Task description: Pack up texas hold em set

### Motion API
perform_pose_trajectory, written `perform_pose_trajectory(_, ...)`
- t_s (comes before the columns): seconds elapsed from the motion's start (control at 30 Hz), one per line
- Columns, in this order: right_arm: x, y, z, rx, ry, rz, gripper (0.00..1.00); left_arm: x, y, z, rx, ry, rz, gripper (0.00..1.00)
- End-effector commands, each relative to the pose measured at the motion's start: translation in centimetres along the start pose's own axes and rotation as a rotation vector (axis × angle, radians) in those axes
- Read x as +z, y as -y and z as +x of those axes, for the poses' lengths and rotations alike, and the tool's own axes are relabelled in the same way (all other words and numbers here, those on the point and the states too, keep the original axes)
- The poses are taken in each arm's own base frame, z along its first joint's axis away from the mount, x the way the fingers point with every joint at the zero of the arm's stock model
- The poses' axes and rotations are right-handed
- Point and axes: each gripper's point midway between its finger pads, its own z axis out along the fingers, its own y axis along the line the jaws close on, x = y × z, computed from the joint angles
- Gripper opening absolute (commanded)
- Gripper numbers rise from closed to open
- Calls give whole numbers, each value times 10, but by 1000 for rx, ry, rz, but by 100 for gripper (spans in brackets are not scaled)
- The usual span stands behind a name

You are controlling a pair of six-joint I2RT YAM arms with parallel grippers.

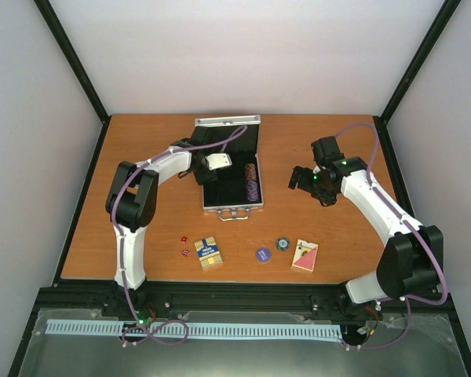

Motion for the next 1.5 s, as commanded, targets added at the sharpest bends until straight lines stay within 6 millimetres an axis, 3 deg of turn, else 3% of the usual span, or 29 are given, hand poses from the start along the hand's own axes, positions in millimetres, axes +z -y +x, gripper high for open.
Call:
perform_pose_trajectory(0.0,2,1,-1,-7,3,-9,100,-18,-24,-8,-37,24,-77,70)
perform_pose_trajectory(0.47,4,-1,2,-9,-7,-22,100,-29,-48,-17,-66,44,-173,76)
perform_pose_trajectory(0.53,5,0,2,-6,-10,-21,100,-31,-48,-18,-66,51,-172,89)
perform_pose_trajectory(0.57,6,0,2,-7,-11,-22,100,-32,-48,-18,-66,53,-173,90)
perform_pose_trajectory(1.03,9,-3,4,-10,-22,-36,100,-49,-52,-26,-89,92,-181,91)
perform_pose_trajectory(1.47,12,-5,4,-17,-30,-52,100,-67,-37,-31,-87,132,-107,93)
